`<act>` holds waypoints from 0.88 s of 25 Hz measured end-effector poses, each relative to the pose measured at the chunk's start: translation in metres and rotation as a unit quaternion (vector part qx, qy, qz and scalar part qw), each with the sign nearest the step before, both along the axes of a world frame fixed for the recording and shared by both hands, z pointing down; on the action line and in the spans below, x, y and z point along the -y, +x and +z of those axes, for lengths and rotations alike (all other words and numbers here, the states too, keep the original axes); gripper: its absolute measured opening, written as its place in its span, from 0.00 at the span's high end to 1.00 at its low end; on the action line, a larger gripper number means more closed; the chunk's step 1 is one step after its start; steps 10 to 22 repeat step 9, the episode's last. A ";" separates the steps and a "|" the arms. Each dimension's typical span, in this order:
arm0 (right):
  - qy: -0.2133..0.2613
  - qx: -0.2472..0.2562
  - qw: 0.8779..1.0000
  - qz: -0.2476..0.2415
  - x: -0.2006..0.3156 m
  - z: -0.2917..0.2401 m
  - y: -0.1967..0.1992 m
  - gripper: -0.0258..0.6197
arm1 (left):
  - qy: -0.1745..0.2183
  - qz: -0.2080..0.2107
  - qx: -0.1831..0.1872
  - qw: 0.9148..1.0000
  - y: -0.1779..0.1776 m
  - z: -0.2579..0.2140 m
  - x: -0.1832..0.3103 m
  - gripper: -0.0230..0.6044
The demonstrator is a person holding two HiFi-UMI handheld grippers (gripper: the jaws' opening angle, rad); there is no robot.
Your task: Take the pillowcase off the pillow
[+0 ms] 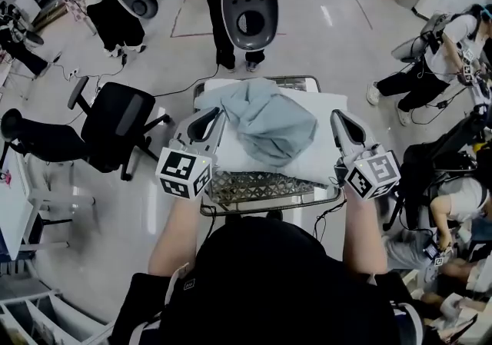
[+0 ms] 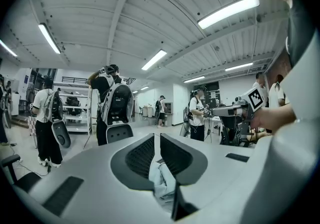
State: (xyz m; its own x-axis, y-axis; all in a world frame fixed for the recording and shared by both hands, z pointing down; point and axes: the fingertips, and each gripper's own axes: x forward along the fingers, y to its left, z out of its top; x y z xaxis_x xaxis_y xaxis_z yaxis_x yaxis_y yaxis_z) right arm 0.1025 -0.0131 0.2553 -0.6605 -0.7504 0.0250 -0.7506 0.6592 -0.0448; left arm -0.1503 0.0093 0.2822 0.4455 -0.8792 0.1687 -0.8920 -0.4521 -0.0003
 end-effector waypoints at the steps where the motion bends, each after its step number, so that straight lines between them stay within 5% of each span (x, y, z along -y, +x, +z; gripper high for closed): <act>1: 0.002 -0.001 1.000 -0.001 0.001 -0.001 -0.004 0.95 | 0.001 0.000 0.000 1.000 -0.003 0.000 0.000 0.90; 22: 0.005 0.002 1.000 -0.004 -0.001 -0.004 -0.002 0.95 | 0.003 0.000 0.003 1.000 0.002 -0.002 -0.003 0.90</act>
